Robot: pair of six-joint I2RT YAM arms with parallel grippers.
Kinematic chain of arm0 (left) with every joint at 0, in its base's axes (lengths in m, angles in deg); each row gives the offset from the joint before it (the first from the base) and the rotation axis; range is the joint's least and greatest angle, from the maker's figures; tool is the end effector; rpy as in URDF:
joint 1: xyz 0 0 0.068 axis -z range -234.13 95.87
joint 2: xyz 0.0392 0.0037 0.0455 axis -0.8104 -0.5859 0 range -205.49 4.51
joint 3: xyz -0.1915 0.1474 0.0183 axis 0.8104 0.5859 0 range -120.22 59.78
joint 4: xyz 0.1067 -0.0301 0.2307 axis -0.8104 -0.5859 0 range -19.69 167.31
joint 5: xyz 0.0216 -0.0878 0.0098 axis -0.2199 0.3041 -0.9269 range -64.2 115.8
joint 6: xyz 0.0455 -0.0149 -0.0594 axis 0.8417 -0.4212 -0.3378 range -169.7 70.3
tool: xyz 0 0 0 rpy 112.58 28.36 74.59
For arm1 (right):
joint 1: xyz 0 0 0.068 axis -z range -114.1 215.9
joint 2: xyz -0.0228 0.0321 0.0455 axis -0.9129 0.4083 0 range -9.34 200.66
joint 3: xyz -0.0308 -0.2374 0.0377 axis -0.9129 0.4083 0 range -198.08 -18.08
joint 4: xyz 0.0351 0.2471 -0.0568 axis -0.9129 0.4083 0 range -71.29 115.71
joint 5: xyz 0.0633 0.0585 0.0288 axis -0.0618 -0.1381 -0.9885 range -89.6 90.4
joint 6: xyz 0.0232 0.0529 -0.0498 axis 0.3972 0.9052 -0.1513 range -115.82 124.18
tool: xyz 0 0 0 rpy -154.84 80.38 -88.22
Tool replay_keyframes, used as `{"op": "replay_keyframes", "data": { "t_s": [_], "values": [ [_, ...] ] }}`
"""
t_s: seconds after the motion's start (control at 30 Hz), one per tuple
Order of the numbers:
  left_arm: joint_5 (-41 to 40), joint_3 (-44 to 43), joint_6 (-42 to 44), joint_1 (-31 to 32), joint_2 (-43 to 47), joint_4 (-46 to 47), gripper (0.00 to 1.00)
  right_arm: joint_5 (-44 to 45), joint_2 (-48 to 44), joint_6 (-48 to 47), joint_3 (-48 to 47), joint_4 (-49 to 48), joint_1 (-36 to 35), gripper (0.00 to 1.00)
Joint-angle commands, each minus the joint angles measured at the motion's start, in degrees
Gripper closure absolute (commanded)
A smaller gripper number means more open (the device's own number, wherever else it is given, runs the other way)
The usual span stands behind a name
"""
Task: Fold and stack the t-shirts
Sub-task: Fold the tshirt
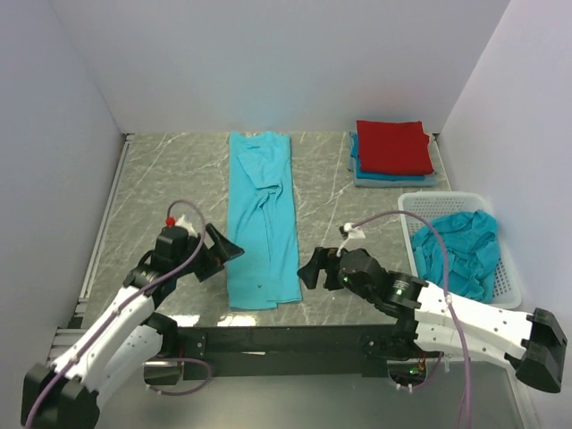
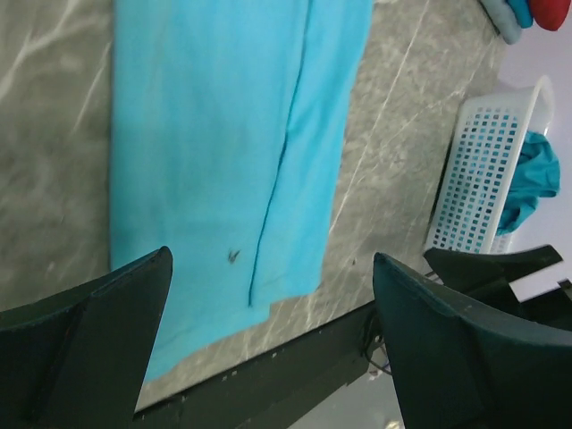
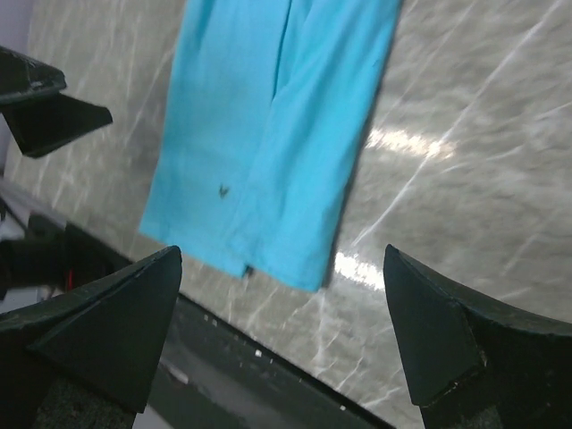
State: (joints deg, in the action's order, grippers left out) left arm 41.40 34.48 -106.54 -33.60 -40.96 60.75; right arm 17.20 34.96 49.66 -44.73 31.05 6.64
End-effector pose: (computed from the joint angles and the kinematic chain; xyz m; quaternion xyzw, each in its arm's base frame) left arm 0.1919 -0.0904 0.1716 -0.2182 0.8605 -0.3724 0.2709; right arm 0.1271 0.1773 0.1926 -0.0303 0.8592 0.3146 0.4023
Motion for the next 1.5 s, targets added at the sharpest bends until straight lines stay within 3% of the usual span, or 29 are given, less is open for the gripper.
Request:
{"op": "replay_keyframes", "data": {
  "t_s": [0.0,0.17,0.4,0.6,0.73,1.0,1.17,1.4,1.47],
  "values": [
    [-3.11,4.10,-3.98,0.47,7.57,-8.64,0.01,-8.70,3.33,-1.35,0.29,-5.65,0.29,0.00],
    [4.35,11.58,-6.87,1.26,12.07,-8.75,0.01,-15.64,11.94,-2.05,-2.42,-6.19,0.38,0.02],
    [-1.27,10.09,-10.65,6.01,10.32,-15.34,0.02,-22.24,22.49,-1.88,-4.55,-7.76,0.38,0.11],
    [-1.35,12.90,-12.33,6.71,10.49,-15.70,0.23,-22.60,25.14,-0.82,-4.11,-9.17,0.38,0.18],
    [-2.67,14.49,-13.21,6.71,10.58,-13.24,0.46,-21.98,26.19,-0.91,-3.76,-9.17,0.38,0.22],
    [-3.21,14.57,-11.81,6.80,5.75,-10.69,0.67,-20.31,29.27,-0.83,-4.37,-8.99,0.38,0.36],
    [-2.33,14.31,-11.54,6.80,5.13,-10.60,1.00,-19.70,30.94,0.23,-4.63,-8.56,0.38,0.46],
    [-0.66,14.23,-11.63,6.80,6.80,-8.76,0.99,-19.87,34.54,0.49,-5.95,-8.03,0.38,0.68],
    [-0.65,13.96,-11.45,6.80,6.89,-8.41,1.00,-20.14,34.98,0.05,-6.56,-7.77,0.38,0.80]
  ]
}}
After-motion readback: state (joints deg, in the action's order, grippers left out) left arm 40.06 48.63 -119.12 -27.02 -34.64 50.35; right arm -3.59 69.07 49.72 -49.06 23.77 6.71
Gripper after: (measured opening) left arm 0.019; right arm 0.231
